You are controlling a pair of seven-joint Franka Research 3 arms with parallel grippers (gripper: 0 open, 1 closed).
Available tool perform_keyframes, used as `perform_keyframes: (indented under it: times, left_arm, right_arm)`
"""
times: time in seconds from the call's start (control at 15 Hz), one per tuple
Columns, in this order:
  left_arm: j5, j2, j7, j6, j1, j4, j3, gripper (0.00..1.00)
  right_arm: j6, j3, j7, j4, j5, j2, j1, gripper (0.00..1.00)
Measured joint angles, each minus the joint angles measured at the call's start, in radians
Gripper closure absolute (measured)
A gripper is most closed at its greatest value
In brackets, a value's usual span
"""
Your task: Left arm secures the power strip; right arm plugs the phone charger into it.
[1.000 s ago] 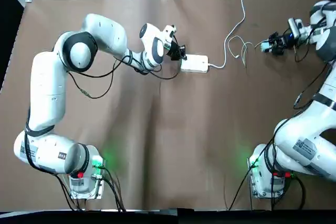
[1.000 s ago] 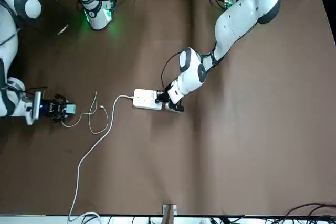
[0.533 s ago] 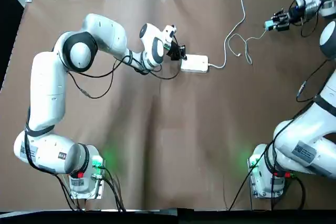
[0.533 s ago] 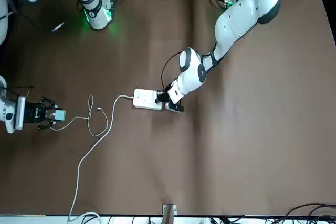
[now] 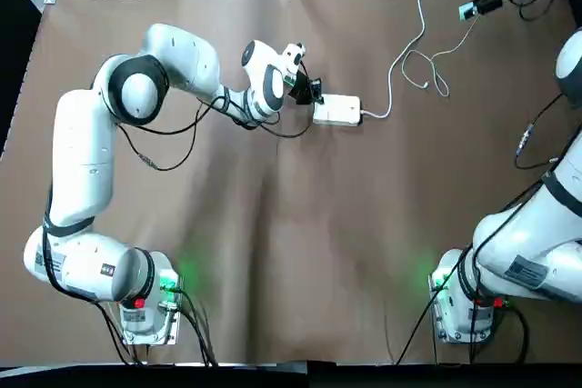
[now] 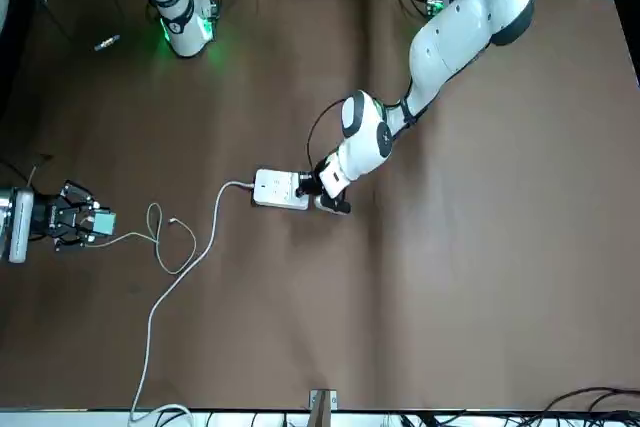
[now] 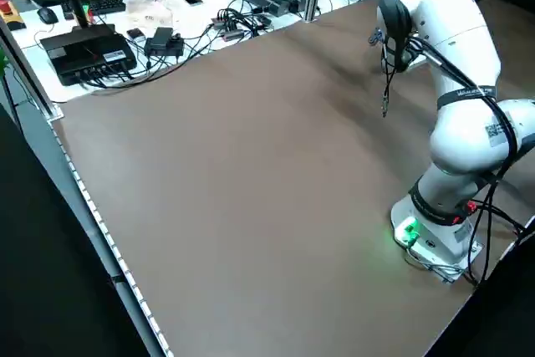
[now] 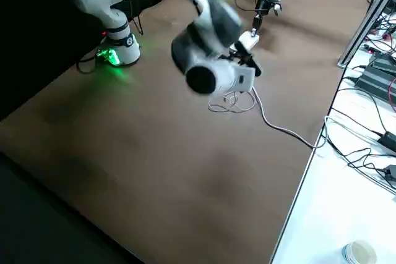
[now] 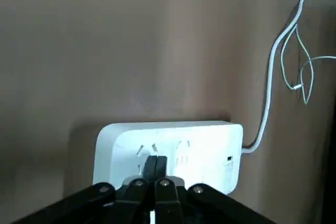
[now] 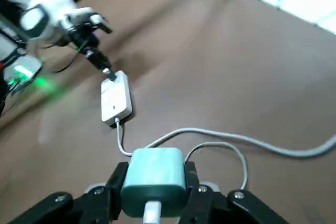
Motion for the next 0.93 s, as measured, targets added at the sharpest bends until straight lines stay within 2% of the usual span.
perform_keyframes:
  times: [0.13,0.33,0.67,0.73,0.93]
  left_arm:
    - [0.0,0.0,0.0,0.0,0.0,0.0,0.0,0.99]
    - [0.0,0.0,0.0,0.001,0.0,0.0,0.0,0.99]
    - [0.0,0.0,0.0,0.001,0.0,0.0,0.0,0.99]
    - [0.0,0.0,0.0,0.001,0.0,0.0,0.0,0.99]
    - [0.0,0.0,0.0,0.001,0.0,0.0,0.0,0.99]
  right_arm:
    - [0.022,0.001,0.183,0.021,-0.064,-0.05,0.055,0.52]
    - [0.032,0.001,0.358,0.035,-0.094,-0.105,0.125,0.52]
    - [0.047,0.0,0.685,0.036,-0.196,-0.144,0.216,0.52]
    - [0.063,0.0,0.791,0.036,-0.23,-0.155,0.261,0.52]
    - [0.069,0.001,0.946,0.036,-0.285,-0.17,0.329,0.52]
